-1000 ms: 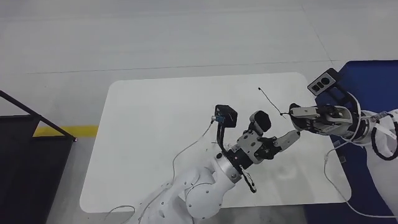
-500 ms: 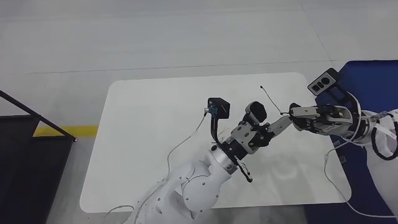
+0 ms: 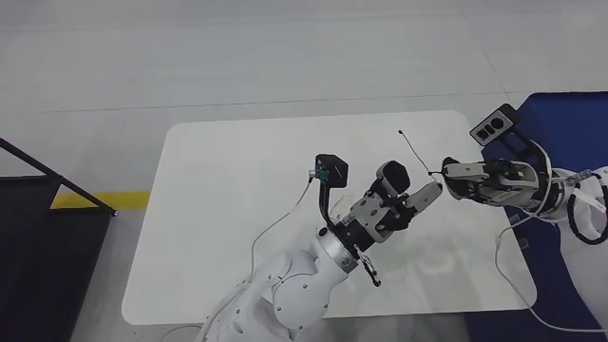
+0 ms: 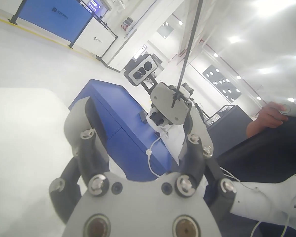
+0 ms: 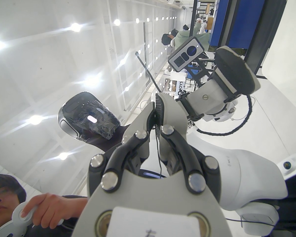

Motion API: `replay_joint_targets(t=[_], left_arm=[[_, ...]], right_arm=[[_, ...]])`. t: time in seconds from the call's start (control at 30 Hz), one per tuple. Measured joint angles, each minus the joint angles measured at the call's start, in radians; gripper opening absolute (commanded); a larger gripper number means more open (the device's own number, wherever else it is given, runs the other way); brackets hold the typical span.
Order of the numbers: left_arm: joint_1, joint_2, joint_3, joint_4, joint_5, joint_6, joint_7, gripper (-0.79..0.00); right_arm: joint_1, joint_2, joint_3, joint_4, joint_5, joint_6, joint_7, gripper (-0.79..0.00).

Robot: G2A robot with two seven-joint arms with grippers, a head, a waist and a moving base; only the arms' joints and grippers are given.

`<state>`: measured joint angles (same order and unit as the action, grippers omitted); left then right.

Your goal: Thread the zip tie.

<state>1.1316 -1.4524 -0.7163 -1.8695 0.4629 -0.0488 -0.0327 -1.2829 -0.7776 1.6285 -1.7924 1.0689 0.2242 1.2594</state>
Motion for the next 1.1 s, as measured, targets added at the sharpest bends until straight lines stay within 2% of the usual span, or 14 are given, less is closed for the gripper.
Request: replay_joint_targets(t=[0.23,0.67,1.0,1.1], left_arm=[[-0.016,-0.014,0.002,0.019,-0.004,-0.003,-0.004,-0.443],[-0.001,-0.026,-0.012,0.012,0.014,-0.034,-0.013,-0.48],[0.017,-0.032,-0.018,0.006,0.029,-0.058,-0.02,-0.588],[0.019,-0.035,-0.02,0.005,0.033,-0.063,-0.021,-0.674]], right_arm=[[0.0,0.0,0.0,0.0,0.0,0.0,0.0,-0.785],[0.0,0.0,0.0,0.0,0.0,0.0,0.0,-0.785],[0.0,0.0,0.0,0.0,0.0,0.0,0.0,-0.785],[0.0,0.0,0.0,0.0,0.0,0.0,0.0,-0.785]])
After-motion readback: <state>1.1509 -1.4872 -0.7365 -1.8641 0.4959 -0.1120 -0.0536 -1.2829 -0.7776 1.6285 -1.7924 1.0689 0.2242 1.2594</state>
